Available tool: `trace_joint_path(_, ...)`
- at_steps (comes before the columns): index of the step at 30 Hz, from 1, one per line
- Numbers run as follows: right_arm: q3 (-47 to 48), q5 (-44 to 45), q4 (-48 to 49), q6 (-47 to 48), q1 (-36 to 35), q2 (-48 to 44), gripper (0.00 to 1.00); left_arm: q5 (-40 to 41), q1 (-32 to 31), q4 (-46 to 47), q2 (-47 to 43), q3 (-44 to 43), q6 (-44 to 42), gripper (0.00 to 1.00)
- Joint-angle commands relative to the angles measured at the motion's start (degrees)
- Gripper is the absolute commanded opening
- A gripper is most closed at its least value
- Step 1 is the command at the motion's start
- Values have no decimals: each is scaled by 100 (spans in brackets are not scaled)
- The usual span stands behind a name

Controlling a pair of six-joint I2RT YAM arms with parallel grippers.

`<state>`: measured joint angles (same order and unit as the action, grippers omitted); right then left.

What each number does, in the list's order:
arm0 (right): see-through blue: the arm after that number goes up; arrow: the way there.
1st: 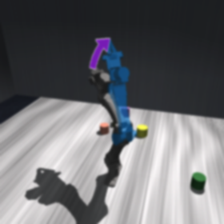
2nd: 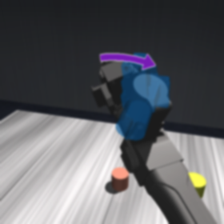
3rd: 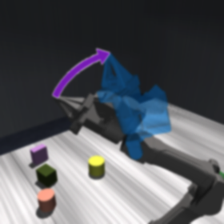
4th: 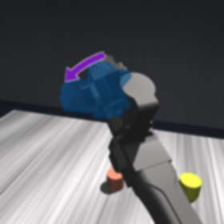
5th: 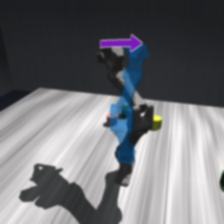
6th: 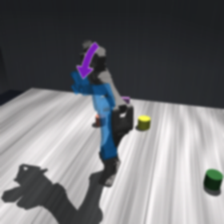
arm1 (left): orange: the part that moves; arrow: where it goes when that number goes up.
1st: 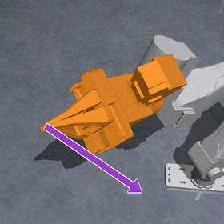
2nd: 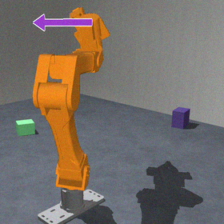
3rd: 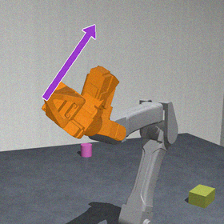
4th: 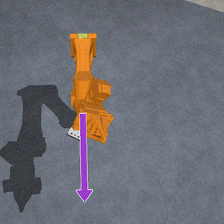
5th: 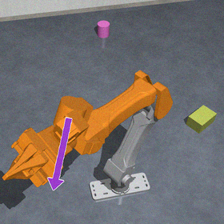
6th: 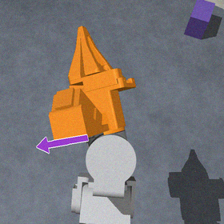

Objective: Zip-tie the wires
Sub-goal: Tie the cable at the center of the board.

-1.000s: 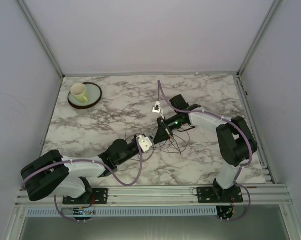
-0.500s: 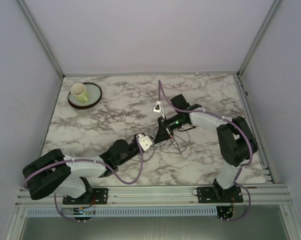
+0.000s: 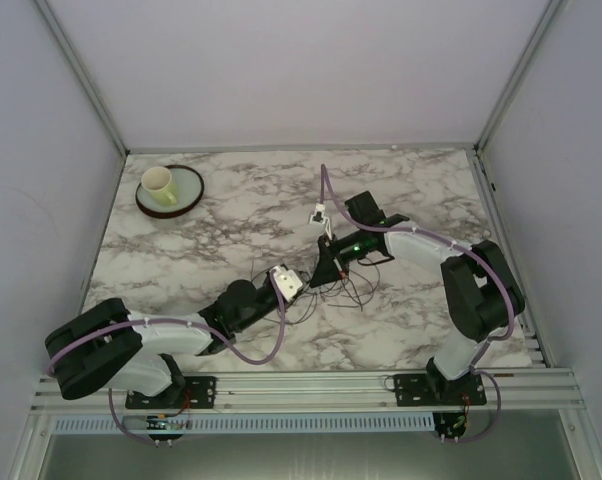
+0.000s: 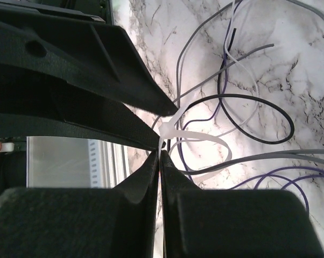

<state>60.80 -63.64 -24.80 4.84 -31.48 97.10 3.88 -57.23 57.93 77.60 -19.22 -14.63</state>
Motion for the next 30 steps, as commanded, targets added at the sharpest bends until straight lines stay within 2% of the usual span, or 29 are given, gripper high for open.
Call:
trace_joint_path(1,38,57,510,-89,-33,-226,0,-234,-86,44,-97,139,229,35)
trace_joint_path(5,16,127,541,-93,-33,-224,0,-204,-85,35,-239,244,321,47)
trace_joint_path(11,-22,189,546,-55,-33,-233,0,116,-71,-65,-724,441,682,58)
trace_joint_path(14,-53,231,546,-28,-33,-256,0,512,29,-475,-1216,412,1118,65)
trace_joint_path(17,-76,271,553,-10,-33,-290,0,773,407,-1140,-1750,251,1960,71)
trace_joint_path(21,-83,273,572,15,-33,-329,0,91,1336,-1761,-2114,1,3289,73)
trace_joint_path(26,-62,312,573,29,-33,-344,0,-943,2295,-1507,-1846,-59,4589,72)
trace_joint_path(30,-57,325,581,41,-33,-347,0,-1690,2748,-959,-1374,-113,5342,72)
